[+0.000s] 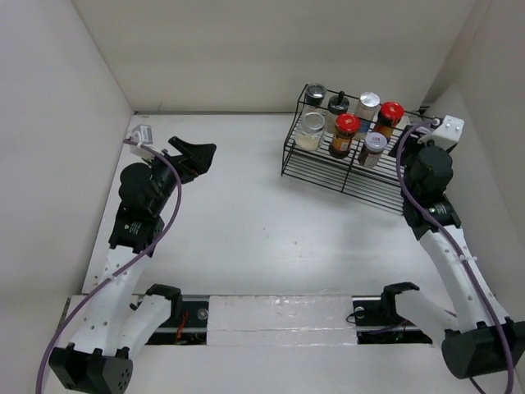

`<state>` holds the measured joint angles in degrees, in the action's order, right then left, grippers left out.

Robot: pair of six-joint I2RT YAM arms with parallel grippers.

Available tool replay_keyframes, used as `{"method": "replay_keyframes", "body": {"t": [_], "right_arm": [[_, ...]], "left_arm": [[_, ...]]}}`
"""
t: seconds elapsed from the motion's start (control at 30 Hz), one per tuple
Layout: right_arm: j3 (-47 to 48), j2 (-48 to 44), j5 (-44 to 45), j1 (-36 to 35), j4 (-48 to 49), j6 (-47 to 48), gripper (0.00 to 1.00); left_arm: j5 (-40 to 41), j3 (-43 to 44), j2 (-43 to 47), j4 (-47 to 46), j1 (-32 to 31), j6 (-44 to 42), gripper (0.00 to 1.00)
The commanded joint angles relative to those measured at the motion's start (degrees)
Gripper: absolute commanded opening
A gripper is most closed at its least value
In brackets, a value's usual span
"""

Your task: Organize the condiment bottles

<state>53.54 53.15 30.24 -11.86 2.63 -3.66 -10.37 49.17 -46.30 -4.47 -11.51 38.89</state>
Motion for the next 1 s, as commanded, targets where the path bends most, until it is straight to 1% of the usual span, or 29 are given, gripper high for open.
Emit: {"method": "replay_keyframes", "body": {"t": [0.0,0.07,0.1,0.27,0.43,0.57,0.6,0.73,0.8,0.83,0.9,0.93,0.97], "right_arm": [[0.3,0.1,-7.2,6.0,1.9,-3.1,0.55],[-0.4,2.2,-8.0,8.2,1.4,-3.8,0.55],[-0.4,3.1,-10.4,10.5,1.4,-4.6,0.55],[-0.2,9.2,-16.3,14.7,2.8,-6.4,0.55],[1.0,13.3,-17.7,14.7,2.8,-7.0,0.58],[0.4,14.4,-17.7,14.7,2.8,-7.0,0.67],[-0.3,14.4,-17.7,14.7,2.8,-7.0,0.73],[-0.9,14.4,-17.7,14.7,2.8,-8.0,0.87],[-0.9,14.4,-17.7,15.3,2.8,-8.0,0.91],[-0.9,13.5,-17.7,15.3,2.8,-8.0,0.96],[-0.9,11.6,-18.4,15.3,2.8,-8.0,1.0],[-0.9,10.3,-18.4,15.3,2.8,-8.0,1.0],[-0.4,7.0,-18.4,14.5,2.8,-8.0,1.0]], "left_arm": [[-1.8,0.1,-0.5,-2.3,0.2,0.0,0.91],[-1.8,0.1,-0.5,-2.3,0.2,0.0,0.91],[-1.8,0.1,-0.5,-2.3,0.2,0.0,0.91],[-2.5,0.7,-2.1,-2.3,0.2,0.0,0.92],[-2.5,1.3,-2.7,-1.5,0.2,-0.6,0.93],[-2.0,1.3,-2.7,-1.5,0.2,-0.6,0.93],[-2.0,1.3,-3.3,-1.5,0.2,-0.6,0.93],[-3.3,1.3,-3.9,-1.5,0.2,-0.6,0.94],[-3.3,1.3,-3.9,-1.5,0.2,-0.6,0.94],[-3.3,1.8,-3.9,-1.5,0.2,-1.2,0.94],[-3.3,1.8,-3.9,-1.5,0.2,-1.2,0.95],[-3.3,1.8,-3.9,-1.5,0.2,-1.2,0.95],[-3.3,1.3,-3.9,-1.5,0.2,-1.2,0.97]]}}
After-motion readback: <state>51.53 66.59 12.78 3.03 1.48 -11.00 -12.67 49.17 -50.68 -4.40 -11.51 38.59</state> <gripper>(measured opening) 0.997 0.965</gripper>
